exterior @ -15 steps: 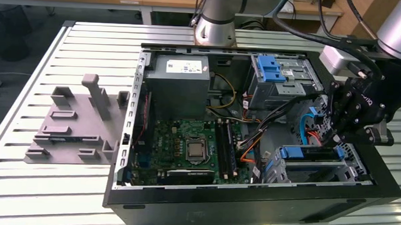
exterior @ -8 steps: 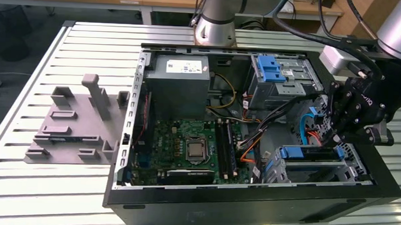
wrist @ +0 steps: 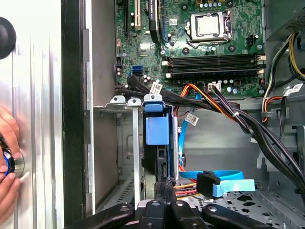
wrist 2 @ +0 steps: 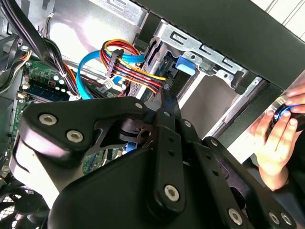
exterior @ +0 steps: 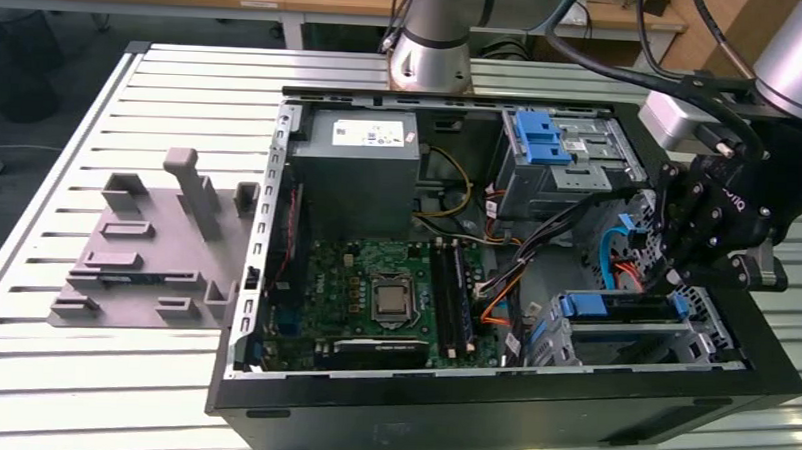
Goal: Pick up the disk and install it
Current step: 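Insert the second disk wire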
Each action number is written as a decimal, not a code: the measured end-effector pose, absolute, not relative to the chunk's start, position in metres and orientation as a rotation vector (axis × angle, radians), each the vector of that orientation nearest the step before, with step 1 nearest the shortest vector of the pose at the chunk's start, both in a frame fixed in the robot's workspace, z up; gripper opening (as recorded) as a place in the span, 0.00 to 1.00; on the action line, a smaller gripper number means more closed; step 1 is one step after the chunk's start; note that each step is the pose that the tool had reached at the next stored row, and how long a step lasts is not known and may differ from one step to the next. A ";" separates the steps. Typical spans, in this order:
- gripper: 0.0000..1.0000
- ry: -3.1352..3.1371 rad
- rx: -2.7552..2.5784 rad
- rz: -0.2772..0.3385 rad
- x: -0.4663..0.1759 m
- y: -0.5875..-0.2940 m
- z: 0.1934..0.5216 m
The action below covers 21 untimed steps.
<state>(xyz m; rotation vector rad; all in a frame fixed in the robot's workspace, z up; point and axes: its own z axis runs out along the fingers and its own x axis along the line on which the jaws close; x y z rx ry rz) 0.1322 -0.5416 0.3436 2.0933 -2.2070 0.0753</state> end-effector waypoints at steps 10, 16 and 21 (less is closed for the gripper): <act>0.11 -2.219 2.102 0.096 0.126 -0.542 0.346; 0.11 -2.221 2.103 0.099 0.124 -0.542 0.350; 0.11 -2.225 2.107 0.105 0.110 -0.542 0.350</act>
